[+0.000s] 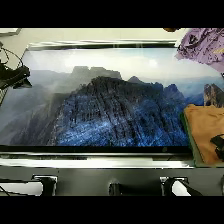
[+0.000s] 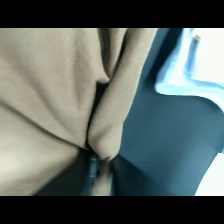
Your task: Fold the clothes and pants, and hang the long-sleeved shirts on hangers.
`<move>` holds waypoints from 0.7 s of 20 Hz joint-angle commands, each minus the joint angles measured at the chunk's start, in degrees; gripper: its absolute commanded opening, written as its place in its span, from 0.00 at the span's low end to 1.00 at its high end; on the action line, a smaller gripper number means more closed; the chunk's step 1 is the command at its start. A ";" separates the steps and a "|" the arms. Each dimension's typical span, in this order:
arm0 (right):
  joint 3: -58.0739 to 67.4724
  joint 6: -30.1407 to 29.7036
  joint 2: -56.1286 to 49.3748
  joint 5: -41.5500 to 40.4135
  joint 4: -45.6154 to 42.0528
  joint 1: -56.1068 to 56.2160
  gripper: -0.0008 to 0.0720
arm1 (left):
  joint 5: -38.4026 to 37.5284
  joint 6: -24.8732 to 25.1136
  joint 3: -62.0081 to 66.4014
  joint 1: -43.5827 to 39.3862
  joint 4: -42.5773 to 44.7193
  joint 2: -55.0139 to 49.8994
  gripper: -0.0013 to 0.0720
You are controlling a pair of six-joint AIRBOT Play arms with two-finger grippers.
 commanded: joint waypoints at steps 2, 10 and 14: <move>1.01 -2.21 0.02 -1.97 -0.74 -0.02 0.52 | 0.02 0.00 -0.02 -0.02 0.02 -0.02 0.04; 16.65 -23.96 0.04 -23.65 27.74 8.98 0.16 | 1.33 6.05 -0.04 -0.09 -1.92 3.04 0.04; 16.68 -28.96 -0.04 -29.42 34.07 27.89 0.05 | 6.29 11.17 -5.38 -1.14 -1.90 12.09 0.04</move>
